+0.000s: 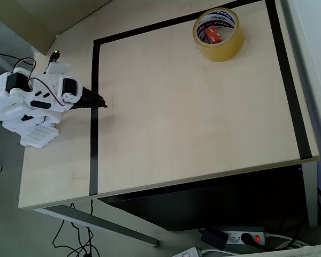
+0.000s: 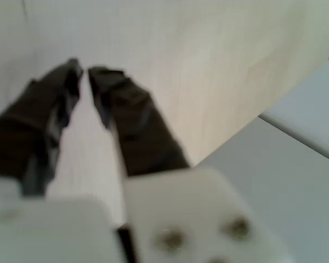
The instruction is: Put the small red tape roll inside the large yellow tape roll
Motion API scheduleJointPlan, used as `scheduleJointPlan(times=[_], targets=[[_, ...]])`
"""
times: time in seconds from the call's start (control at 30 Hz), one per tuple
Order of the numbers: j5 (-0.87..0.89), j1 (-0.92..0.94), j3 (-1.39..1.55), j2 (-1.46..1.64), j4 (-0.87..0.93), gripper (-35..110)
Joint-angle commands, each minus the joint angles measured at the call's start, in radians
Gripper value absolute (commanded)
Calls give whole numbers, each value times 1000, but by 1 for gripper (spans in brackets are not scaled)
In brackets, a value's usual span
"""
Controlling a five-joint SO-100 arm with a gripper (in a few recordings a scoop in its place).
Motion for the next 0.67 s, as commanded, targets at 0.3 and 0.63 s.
scheduleJointPlan(times=[0.3, 0.63], targets=[[64, 34, -2, 2, 178, 0], [58, -160, 0, 3, 179, 0]])
